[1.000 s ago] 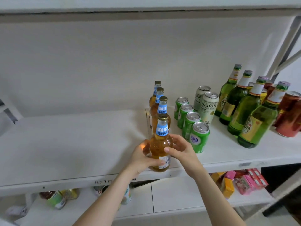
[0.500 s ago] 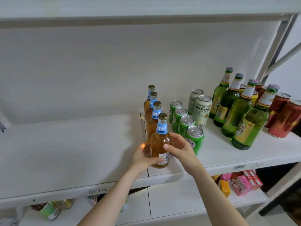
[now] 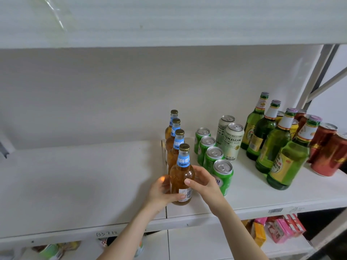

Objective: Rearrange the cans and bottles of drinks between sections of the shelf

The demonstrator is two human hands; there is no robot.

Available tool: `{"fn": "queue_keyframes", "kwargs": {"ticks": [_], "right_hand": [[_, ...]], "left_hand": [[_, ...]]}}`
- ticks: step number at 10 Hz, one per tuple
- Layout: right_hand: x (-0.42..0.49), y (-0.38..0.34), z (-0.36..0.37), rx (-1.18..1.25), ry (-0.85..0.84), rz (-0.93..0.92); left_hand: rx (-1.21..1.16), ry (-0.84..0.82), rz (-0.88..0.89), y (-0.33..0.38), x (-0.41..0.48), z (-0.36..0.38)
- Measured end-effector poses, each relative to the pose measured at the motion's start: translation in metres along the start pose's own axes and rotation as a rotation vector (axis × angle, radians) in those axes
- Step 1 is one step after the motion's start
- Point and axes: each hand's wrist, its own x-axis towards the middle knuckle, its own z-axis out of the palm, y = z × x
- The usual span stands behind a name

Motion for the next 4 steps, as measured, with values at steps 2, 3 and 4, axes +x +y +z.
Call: {"fn": "queue_keyframes", "kwargs": {"ticks": [2,3,4], "right_hand": [[-0.012,-0.002,0.006,-0.174,0.122,-0.058],[-0.018,-0.007,0.009,-0.481,0.242,-0.112],[-0.033,-0.003,0.009,-0.888,0.352,-0.317]], "left_hand": [[0.192,0.010,0.113,0.005,-0.014,-0.002],[0.512,0.083,0.244,-0.001,-0.019,-0.011],[0.821,0.219,0.426,-0.012,-0.027,-0.020]]}}
